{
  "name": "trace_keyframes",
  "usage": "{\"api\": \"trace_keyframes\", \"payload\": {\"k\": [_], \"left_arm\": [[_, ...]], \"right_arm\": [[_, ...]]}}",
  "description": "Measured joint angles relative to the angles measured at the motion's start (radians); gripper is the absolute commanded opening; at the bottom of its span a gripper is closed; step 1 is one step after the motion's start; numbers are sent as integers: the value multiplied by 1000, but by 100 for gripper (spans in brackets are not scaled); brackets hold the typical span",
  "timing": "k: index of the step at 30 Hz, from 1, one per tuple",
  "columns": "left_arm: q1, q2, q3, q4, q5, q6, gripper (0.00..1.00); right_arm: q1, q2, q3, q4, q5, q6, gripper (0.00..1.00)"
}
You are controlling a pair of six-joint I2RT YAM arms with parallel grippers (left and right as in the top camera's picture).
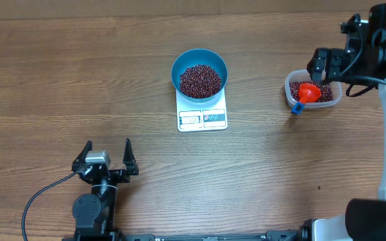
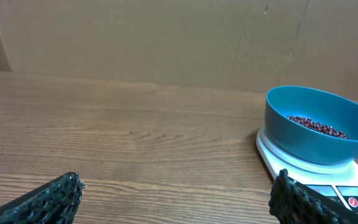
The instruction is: Scoop item into bowl and weigh 150g on scale
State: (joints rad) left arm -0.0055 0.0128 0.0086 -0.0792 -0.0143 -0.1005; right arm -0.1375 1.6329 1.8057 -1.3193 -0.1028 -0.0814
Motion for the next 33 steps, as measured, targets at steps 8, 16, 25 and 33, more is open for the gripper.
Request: {"api": "trace_keyframes", "payload": {"k": [8,16,25,33], "left_arm": [[0,0,0,0,0,0,100],[0,0,0,0,0,0,99],[0,0,0,0,0,0,99],[0,0,0,0,0,0,100]], "right_arm": [[0,-177,-100,161,-84,-1,100],[0,-377,-417,396,-119,0,100],[0,-651,-875,811,-191,14,100],[0,-851,-1202,1053,-208,93,100]]}}
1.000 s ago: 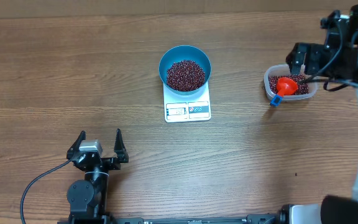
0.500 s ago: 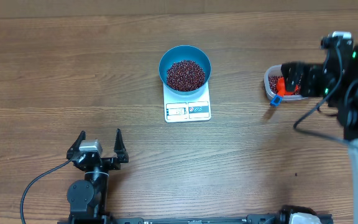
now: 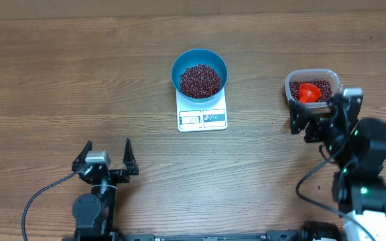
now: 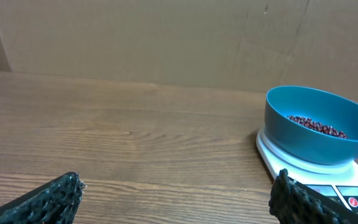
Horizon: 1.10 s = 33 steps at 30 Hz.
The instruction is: Scoop item into bowl and weigh 150g on scale
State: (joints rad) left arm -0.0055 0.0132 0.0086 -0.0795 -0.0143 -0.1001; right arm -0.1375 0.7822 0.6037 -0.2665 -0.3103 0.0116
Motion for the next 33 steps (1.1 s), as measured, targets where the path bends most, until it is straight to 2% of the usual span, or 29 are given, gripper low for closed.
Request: {"api": "trace_keyframes", "payload": {"k": [6,10,33], "left_arm": [[0,0,0,0,0,0,99],[0,0,0,0,0,0,100],[0,0,0,0,0,0,100]], "right_arm": [[1,-113,-158,108,0,27,100],[1,-158,-212,121,0,35,100],[14,-200,-232,143,68,40,100]]}}
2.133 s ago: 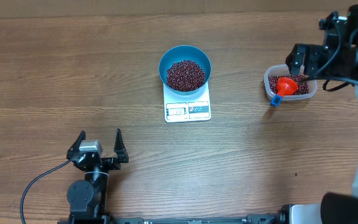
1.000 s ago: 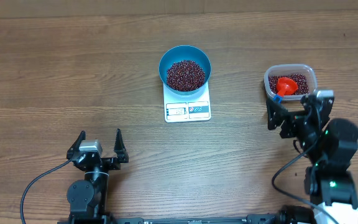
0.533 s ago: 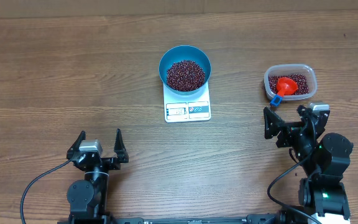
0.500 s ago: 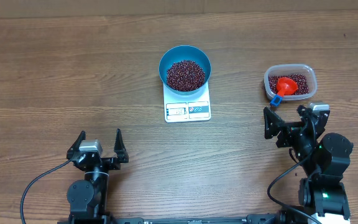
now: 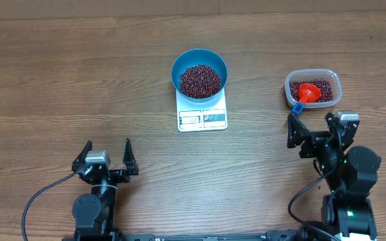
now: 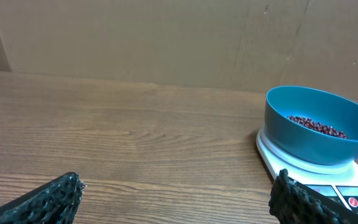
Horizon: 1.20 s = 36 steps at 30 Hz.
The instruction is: Scoop item into bowl and weigh 150g on scale
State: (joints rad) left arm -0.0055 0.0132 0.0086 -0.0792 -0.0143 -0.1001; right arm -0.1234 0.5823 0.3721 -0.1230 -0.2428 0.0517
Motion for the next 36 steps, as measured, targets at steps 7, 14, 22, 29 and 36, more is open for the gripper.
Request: {"api": "trace_keyframes", "payload": {"k": [7,14,22,29,36], "left_arm": [[0,0,0,0,0,0,100],[0,0,0,0,0,0,100],[0,0,0,0,0,0,99],[0,0,0,0,0,0,100],[0,0,0,0,0,0,100]], "right_arm": [[0,-84,-158,143,7,0,100],[0,-212,-311,349,3,1,100],[0,-269,-354,320,3,0,100],[0,-298,-354,212,3,1,100],[0,-418,-354,47,32,1,100]]}}
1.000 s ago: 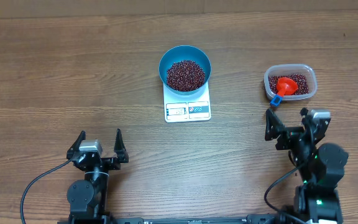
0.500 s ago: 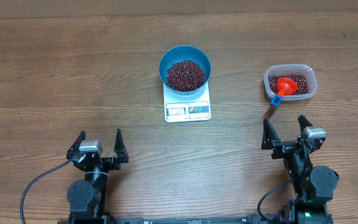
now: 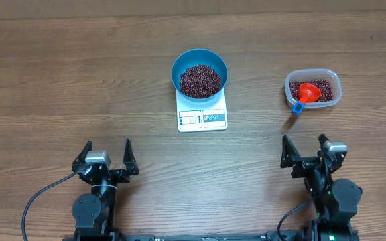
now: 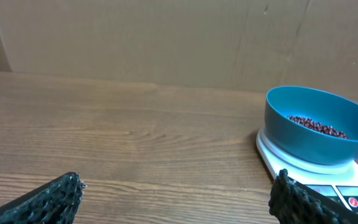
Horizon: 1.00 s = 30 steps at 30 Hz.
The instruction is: Scoop item into bowl and weigh 150g on scale
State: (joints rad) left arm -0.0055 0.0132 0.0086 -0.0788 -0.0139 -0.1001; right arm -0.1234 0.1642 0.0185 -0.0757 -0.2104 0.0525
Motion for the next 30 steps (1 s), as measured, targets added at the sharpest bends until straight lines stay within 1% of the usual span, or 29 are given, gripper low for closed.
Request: {"api": "trace_keyframes", "payload": {"k": [3,8,22,30], "left_arm": [[0,0,0,0,0,0,100],[0,0,0,0,0,0,99],[0,0,0,0,0,0,100],[0,0,0,0,0,0,99]], "right_arm": [[0,-77,0,2,12,-1,100],[0,-147,0,3,17,-1,100],[0,-151,0,3,20,0,100],[0,-151,0,3,33,49,100]]}}
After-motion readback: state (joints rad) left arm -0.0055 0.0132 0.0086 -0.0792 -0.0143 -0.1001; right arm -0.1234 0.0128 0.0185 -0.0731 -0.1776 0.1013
